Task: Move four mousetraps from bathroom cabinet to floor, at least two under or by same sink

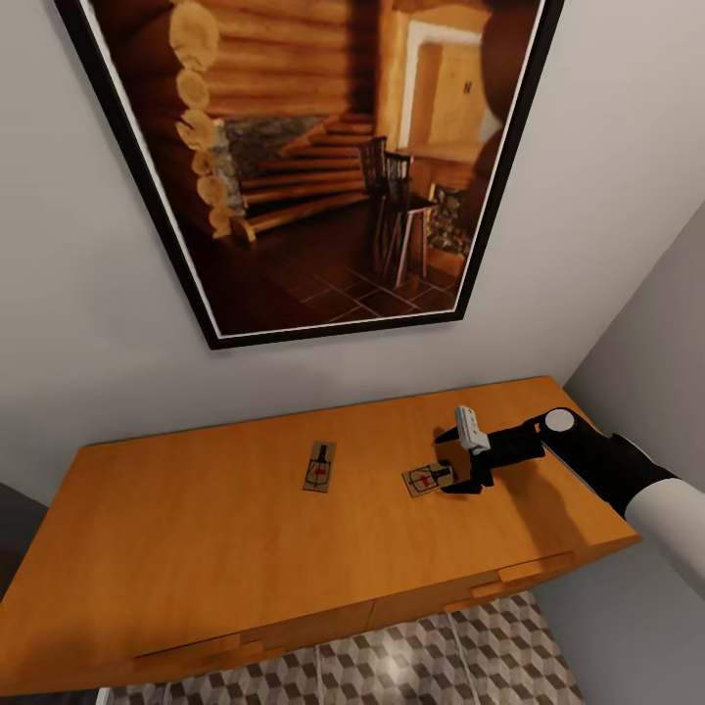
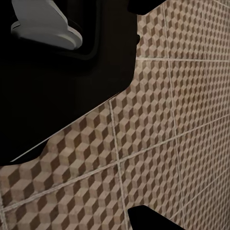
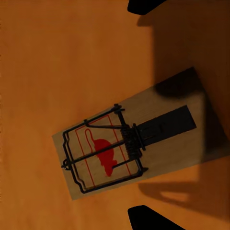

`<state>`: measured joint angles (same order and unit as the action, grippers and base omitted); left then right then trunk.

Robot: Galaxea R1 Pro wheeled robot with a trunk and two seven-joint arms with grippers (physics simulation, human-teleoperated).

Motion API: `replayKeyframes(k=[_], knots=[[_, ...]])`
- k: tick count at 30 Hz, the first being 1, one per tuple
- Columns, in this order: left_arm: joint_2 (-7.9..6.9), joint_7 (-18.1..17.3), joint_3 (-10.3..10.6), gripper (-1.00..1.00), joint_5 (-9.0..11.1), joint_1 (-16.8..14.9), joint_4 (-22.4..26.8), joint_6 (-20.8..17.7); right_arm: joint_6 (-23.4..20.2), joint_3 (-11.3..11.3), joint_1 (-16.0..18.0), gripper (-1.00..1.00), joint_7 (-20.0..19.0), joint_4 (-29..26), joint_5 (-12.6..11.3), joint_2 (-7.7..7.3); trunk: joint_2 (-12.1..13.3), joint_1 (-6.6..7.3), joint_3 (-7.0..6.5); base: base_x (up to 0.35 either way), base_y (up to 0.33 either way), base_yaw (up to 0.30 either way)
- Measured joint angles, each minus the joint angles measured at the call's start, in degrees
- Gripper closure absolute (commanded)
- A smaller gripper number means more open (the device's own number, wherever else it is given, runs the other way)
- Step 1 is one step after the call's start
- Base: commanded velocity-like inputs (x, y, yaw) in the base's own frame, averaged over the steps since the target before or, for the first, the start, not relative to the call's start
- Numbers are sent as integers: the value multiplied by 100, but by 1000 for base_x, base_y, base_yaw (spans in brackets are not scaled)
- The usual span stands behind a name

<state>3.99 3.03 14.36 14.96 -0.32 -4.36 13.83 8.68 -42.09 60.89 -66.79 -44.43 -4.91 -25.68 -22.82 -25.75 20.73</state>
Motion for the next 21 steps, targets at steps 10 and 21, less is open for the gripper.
replayKeyframes(k=[10,21], knots=[[1,0,0,-100,0,0,-4,0,-2,-7,0,-100,2,0,-2,0,0,0,0,0,0,0],[1,0,0,-100,0,0,-2,0,-7,-8,0,-100,0,0,-3,1,0,0,1,0,0,0]])
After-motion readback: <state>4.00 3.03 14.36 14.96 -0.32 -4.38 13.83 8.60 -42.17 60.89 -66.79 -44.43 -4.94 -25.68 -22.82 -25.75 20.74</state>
